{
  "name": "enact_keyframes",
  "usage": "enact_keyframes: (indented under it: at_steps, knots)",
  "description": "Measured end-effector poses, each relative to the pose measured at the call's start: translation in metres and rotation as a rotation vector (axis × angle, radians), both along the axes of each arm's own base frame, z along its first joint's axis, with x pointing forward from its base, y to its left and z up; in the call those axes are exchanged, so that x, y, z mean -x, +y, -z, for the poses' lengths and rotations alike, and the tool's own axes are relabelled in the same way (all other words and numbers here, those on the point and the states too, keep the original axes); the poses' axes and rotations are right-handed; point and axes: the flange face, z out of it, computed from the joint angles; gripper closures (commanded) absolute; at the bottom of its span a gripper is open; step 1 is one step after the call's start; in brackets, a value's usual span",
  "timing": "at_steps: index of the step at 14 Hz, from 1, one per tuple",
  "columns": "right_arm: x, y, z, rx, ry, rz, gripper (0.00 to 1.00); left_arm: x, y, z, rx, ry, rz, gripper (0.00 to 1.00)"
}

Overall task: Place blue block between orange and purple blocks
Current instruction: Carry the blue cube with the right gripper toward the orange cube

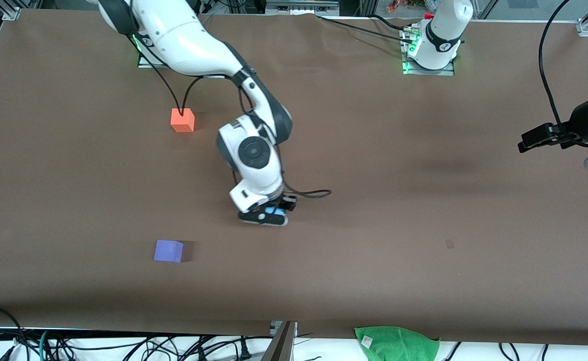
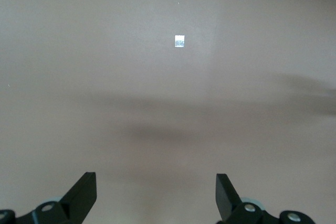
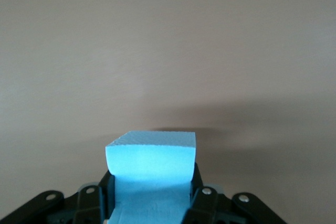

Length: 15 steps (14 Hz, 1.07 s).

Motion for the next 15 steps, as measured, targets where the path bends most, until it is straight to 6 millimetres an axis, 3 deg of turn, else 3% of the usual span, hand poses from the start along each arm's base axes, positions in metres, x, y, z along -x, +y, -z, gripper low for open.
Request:
enact_keyframes:
  at_steps: [3, 6, 11, 15]
  knots:
    - [-0.011, -0.075, -0.016, 0.04, 0.062, -0.079, 0.87, 0.0, 0.0, 0.0, 0.0, 0.0, 0.0, 0.0]
    - [0.009, -0.14, -0.011, 0.052, 0.09, -0.115, 0.81, 0.0, 0.0, 0.0, 0.0, 0.0, 0.0, 0.0]
    - [0.066, -0.214, 0.004, 0.062, 0.105, -0.124, 0.81, 0.0, 0.0, 0.0, 0.0, 0.0, 0.0, 0.0]
    - [0.078, -0.273, 0.02, 0.052, 0.127, -0.138, 0.78, 0.0, 0.0, 0.0, 0.0, 0.0, 0.0, 0.0]
